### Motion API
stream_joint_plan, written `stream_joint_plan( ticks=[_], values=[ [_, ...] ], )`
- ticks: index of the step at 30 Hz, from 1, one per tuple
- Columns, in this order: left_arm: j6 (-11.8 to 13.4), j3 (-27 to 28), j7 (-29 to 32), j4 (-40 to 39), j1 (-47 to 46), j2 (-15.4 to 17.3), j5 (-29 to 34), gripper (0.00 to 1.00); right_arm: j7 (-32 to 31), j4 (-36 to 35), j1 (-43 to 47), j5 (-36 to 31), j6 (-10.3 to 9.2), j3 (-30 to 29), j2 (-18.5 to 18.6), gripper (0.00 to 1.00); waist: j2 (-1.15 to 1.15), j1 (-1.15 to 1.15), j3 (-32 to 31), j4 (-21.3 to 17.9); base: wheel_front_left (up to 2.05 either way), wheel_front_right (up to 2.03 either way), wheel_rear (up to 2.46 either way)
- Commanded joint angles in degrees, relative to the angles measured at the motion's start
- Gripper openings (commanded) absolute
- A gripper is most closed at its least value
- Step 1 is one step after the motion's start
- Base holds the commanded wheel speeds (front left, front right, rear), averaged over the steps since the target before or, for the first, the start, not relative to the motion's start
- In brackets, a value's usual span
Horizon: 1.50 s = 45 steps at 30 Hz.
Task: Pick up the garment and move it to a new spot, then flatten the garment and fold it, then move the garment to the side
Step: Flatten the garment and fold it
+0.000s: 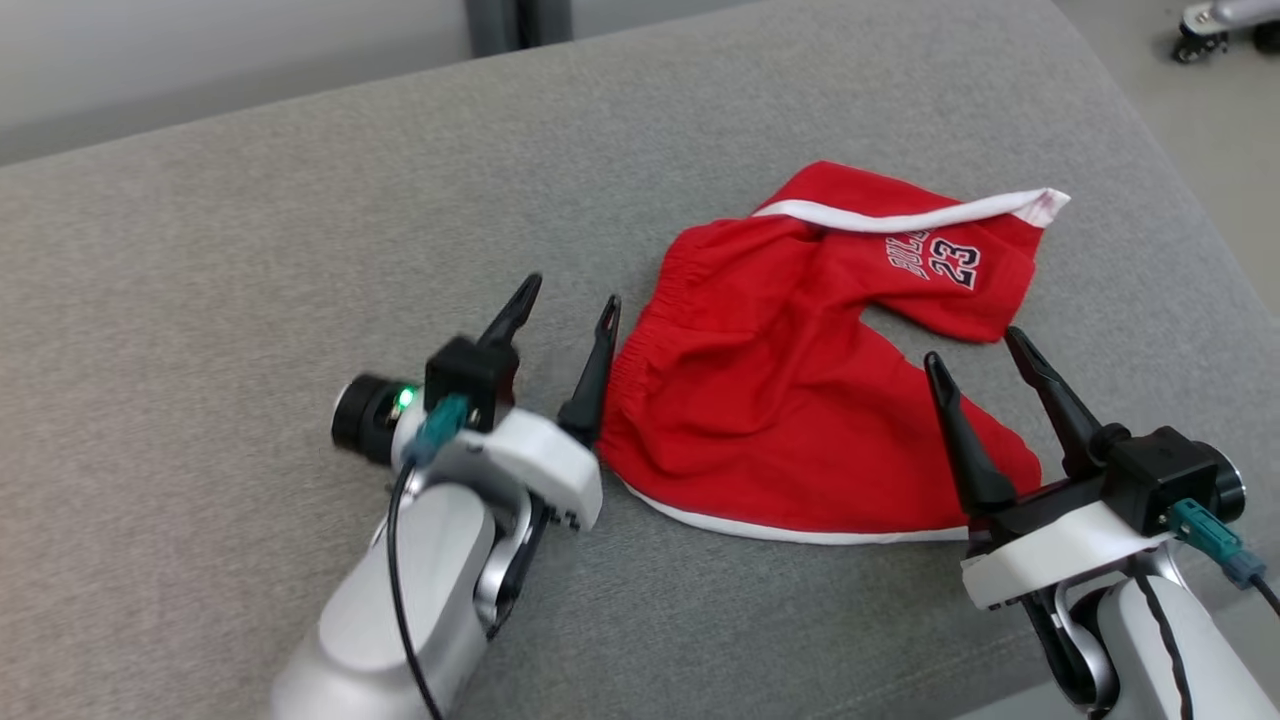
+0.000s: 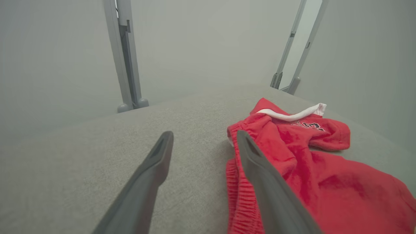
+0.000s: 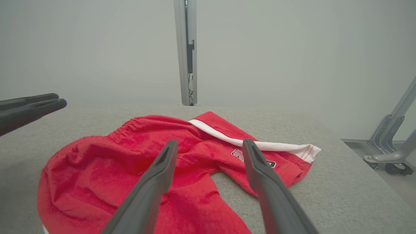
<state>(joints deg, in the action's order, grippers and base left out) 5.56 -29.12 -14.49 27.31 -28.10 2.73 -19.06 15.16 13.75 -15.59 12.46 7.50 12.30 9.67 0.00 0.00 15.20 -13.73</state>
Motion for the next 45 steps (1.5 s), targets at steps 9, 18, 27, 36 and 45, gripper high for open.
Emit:
stream_joint_plan(
  ticks=[9,18,27,36,45],
  values=[
    [-1.68,-10.12,12.17,11.12,-17.22,0.26,-18.43,1.0,0.08,0.14,-1.5,0.17,-0.03,0.67,-1.64,1.0,0.0,0.0,4.98,-6.08,0.0,0.0,0.0],
    [-0.17,-16.49,18.41,17.64,-23.14,0.29,-27.19,1.0,0.08,0.57,-1.33,1.35,-0.02,0.59,-2.97,1.0,0.0,0.0,5.43,-7.89,0.0,0.0,0.0],
    [-1.11,-18.63,19.74,18.91,-25.55,0.31,-37.35,0.0,0.08,0.9,-1.5,1.01,-0.02,1.19,-3.22,1.0,0.0,0.0,5.39,-8.83,0.0,0.0,0.0],
    [1.31,-18.88,6.23,20.96,-27.98,0.32,-38.7,0.0,0.08,0.18,-0.55,-0.63,-0.03,-0.46,-2.44,1.0,0.0,0.0,3.77,-5.03,0.0,0.0,0.0],
    [5.9,-15.35,-0.63,22.91,-29.11,1.62,-33.57,0.0,0.08,0.15,0.02,-1.27,-0.02,-0.16,-1.45,1.0,0.0,0.0,1.63,0.06,0.0,0.0,0.0]
  ],
)
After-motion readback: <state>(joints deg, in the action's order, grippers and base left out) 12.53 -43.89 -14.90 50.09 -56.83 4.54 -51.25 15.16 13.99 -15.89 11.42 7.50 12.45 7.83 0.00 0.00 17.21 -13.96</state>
